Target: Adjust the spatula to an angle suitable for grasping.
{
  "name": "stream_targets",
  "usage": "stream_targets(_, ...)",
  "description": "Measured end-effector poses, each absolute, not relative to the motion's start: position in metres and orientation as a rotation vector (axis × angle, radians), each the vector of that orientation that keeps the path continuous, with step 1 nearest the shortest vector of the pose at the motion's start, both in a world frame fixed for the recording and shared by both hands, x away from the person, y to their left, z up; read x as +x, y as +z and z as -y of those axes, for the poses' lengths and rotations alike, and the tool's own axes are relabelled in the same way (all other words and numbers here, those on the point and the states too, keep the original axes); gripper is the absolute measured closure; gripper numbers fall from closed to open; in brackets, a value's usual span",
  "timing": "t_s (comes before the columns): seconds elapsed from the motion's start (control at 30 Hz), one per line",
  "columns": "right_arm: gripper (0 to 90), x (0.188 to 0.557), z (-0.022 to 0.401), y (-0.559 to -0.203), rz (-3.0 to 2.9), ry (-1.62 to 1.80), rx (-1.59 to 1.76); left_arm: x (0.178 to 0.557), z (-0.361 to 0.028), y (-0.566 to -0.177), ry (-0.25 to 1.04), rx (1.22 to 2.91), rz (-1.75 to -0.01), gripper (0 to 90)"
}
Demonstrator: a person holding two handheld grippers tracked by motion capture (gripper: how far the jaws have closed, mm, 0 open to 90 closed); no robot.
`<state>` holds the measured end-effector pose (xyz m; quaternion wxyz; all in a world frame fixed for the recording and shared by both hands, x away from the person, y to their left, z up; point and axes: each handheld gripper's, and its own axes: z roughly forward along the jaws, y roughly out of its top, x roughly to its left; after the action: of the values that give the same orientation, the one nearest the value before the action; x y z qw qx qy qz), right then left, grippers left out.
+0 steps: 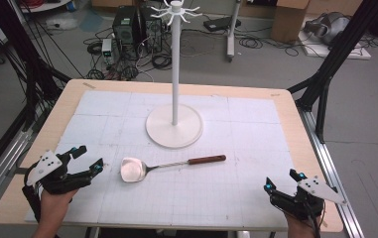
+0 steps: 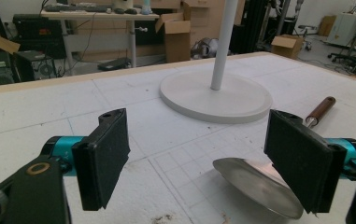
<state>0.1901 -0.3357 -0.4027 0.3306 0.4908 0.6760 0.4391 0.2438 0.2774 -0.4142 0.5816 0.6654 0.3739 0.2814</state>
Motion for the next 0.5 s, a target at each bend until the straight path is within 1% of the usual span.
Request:
stream_targets(0.37, 16.1, 0.199, 0.329, -0.406, -1.767, 1.222, 1.313, 0.243, -0.281, -0.417, 0.657, 1.552, -0.898, 23.4)
stream_targets(0.4, 18.0, 0.201, 0.327, -0.407, -1.781, 1.242, 1.318, 0.243, -0.281, -0.416, 0.657, 1.55, -0.898, 23.4)
stream_targets(0.43, 22.6, 0.204, 0.324, -0.408, -1.806, 1.264, 1.318, 0.242, -0.281, -0.416, 0.655, 1.548, -0.896, 23.4)
stream_targets(0.47, 27.8, 0.208, 0.319, -0.41, -1.842, 1.276, 1.312, 0.242, -0.281, -0.416, 0.655, 1.554, -0.892, 23.5)
stream_targets(0.5, 35.5, 0.214, 0.312, -0.412, -1.878, 1.276, 1.286, 0.242, -0.281, -0.416, 0.654, 1.556, -0.889, 23.5)
